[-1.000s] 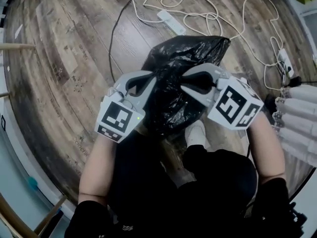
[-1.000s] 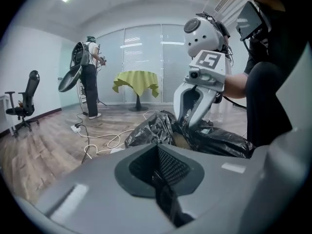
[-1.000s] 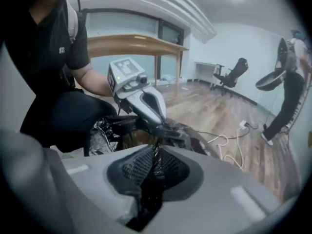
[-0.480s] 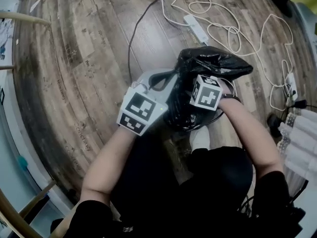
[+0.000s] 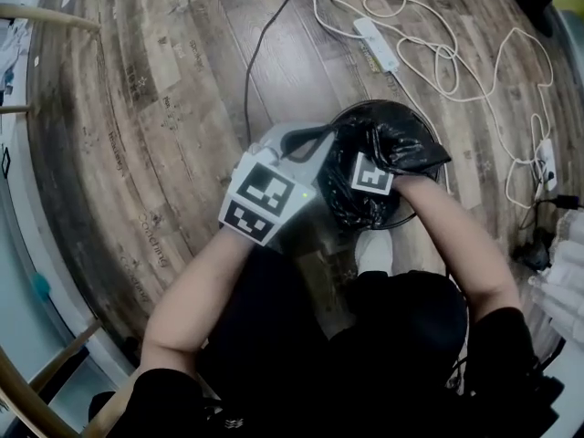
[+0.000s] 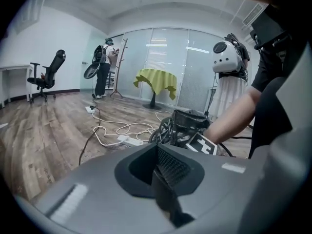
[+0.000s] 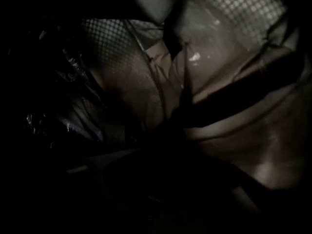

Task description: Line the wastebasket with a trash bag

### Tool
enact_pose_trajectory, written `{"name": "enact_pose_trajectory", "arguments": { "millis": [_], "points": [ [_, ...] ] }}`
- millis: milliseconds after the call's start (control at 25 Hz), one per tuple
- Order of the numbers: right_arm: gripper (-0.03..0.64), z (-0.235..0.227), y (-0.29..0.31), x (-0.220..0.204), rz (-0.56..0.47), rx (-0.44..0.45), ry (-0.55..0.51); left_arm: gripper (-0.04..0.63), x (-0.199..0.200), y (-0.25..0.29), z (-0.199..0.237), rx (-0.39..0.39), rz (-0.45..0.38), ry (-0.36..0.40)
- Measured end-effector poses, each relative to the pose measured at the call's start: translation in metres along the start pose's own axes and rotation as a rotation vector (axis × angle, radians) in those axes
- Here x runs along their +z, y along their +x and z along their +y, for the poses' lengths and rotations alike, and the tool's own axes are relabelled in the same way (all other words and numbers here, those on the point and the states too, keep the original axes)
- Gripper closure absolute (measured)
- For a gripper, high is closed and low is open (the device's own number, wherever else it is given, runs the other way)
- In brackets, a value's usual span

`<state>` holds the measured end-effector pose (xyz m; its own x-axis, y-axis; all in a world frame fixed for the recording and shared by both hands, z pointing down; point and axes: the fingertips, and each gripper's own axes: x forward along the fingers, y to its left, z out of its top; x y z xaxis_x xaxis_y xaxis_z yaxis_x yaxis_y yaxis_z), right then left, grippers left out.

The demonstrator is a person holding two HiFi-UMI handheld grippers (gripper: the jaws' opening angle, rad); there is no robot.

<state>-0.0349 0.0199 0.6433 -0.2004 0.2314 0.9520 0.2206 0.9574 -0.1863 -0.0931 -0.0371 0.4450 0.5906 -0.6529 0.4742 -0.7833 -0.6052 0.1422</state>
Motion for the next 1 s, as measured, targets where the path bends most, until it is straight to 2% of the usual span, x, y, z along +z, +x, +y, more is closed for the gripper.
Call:
{"name": "enact_pose_trajectory", "arguments": {
  "millis": [360,600,880,1000],
  "points": [
    [0.568,0.007,-0.016,0.017,-0.065,0.009,-0.041,0.588,-0.008,-0.006,0.005,0.033,0.018,0.022],
    [0.466,0.011,-0.029,0.028,-0.118,0.008,-0.072,0.588,-0.005,-0.007,0.009,0.056,0.003,0.036],
    [0.465,0.025,-0.088,0.037,-0.213,-0.101,-0.15,0.588,-0.001,-0.001,0.011,0.054,-0.024,0.016],
    [0.465,0.047,-0.126,0.035,-0.298,-0.123,-0.174,0.588,-0.001,0.002,0.011,0.056,-0.036,0.0]
  ]
}}
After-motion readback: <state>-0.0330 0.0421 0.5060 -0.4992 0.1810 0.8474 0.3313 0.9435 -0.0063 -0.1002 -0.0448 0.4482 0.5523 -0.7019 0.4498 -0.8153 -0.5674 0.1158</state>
